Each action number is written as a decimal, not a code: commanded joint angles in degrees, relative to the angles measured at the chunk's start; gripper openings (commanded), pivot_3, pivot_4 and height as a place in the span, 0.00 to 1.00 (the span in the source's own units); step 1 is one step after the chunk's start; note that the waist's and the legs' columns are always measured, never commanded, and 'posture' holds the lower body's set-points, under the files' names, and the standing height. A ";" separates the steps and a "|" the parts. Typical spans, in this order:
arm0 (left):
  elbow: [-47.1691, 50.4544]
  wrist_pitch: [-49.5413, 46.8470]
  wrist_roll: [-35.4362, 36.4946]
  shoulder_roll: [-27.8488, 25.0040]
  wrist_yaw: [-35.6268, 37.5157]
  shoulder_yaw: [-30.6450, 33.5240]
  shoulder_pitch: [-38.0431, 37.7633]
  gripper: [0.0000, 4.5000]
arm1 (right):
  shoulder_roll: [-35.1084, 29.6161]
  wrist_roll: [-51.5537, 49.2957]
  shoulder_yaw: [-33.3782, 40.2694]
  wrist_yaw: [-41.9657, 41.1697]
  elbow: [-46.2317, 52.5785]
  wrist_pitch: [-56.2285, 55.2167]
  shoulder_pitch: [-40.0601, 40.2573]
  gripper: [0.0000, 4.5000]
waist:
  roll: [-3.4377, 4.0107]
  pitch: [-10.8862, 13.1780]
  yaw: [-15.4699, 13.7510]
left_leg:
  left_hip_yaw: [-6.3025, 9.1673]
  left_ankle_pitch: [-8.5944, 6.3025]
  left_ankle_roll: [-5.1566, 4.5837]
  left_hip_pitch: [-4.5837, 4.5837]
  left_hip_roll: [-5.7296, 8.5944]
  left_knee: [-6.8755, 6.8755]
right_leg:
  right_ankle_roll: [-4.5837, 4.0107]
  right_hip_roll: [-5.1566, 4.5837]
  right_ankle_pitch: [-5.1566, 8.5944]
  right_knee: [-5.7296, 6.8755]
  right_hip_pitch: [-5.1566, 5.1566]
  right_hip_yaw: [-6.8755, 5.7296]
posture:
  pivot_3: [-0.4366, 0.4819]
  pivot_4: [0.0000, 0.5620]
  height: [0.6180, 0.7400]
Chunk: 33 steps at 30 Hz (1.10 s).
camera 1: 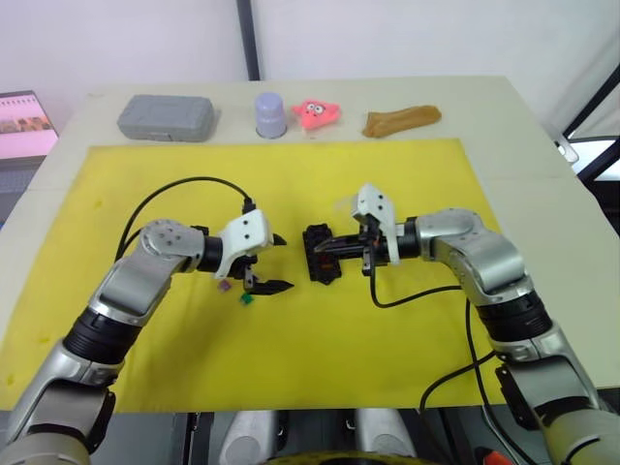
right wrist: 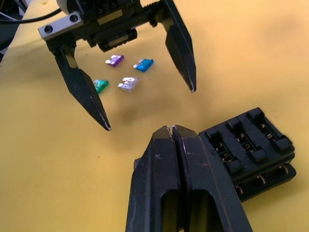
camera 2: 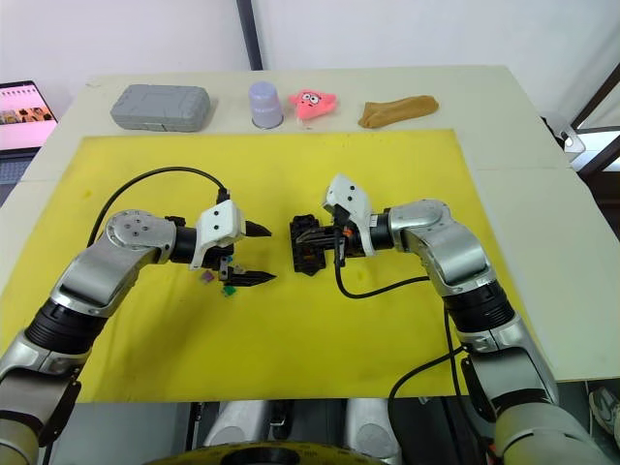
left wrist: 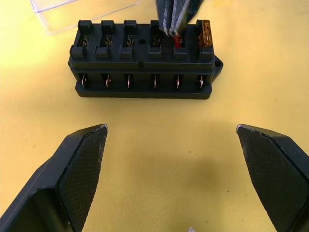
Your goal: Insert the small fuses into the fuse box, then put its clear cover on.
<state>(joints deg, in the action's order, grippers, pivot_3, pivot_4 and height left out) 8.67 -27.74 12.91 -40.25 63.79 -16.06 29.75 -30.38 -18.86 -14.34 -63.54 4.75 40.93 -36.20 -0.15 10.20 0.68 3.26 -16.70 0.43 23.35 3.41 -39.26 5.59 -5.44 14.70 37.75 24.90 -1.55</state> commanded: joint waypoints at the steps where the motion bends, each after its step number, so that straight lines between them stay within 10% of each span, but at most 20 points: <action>1: 1.16 0.61 -0.19 -0.73 0.21 1.29 0.90 1.00 | -0.70 -0.72 -0.50 -0.92 1.34 -0.45 0.36 0.02 | 0.00 0.00 0.00 | 0.00 0.00 0.00 0.00 0.00 0.00 | 0.00 0.00 0.00 0.00 0.00 0.00 | 0.48 0.27 0.92; 33: 0.08 1.50 -0.35 0.33 -0.29 1.07 2.00 1.00 | -2.02 0.96 -4.73 0.98 -2.45 3.68 -0.66 0.02 | -0.02 -0.04 -0.11 | 0.02 -0.13 -0.23 -0.53 0.00 0.04 | 0.00 0.00 0.00 -0.15 -0.59 -0.01 | 0.48 0.27 0.92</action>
<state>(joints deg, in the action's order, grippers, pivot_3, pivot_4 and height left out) 7.93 -27.09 12.90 -39.86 63.55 -16.06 30.69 -32.32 -17.55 -18.61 -62.87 3.99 41.55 -37.52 -0.18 10.16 0.57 3.28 -16.84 0.20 22.82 3.41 -39.22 5.59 -5.44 14.70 37.60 24.31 -1.57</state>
